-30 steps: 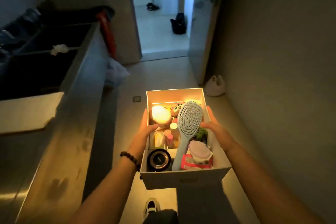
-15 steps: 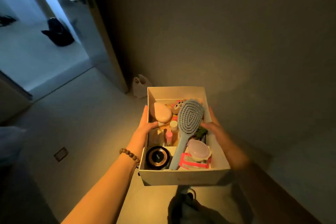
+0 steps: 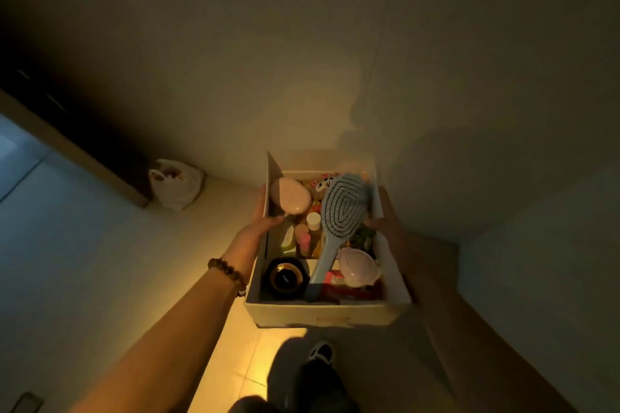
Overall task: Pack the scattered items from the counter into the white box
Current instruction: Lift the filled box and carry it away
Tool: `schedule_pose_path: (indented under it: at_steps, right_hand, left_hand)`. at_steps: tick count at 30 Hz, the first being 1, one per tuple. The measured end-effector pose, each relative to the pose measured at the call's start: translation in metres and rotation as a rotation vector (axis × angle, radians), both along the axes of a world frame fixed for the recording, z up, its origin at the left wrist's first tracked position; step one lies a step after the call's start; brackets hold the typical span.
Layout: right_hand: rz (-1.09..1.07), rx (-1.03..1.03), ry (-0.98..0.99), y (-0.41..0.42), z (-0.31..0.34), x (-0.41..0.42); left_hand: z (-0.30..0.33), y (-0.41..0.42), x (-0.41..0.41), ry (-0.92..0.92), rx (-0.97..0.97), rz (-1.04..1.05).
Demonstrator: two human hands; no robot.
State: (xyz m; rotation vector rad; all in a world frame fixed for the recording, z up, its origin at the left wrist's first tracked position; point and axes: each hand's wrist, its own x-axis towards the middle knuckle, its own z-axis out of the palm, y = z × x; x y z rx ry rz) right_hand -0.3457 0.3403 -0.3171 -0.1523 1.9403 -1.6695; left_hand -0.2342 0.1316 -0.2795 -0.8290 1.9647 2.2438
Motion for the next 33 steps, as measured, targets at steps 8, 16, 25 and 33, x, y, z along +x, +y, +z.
schedule_pose_path:
  at_steps: [8, 16, 25, 33]
  right_hand:
    - [-0.081, 0.017, -0.021, -0.021, -0.078, -0.045]
    - [-0.153, 0.01, -0.057, -0.047, -0.27, -0.077]
    - [-0.268, 0.064, -0.019, -0.064, -0.53, -0.098]
    - [-0.311, 0.123, 0.052, -0.071, -0.643, -0.128]
  left_hand:
    - [-0.078, -0.044, -0.082, -0.055, 0.085, -0.159]
    - [-0.285, -0.069, -0.136, -0.004, -0.015, -0.32]
    - [-0.545, -0.082, -0.18, 0.082, -0.053, -0.37]
    - [-0.682, -0.085, -0.221, 0.076, -0.081, -0.359]
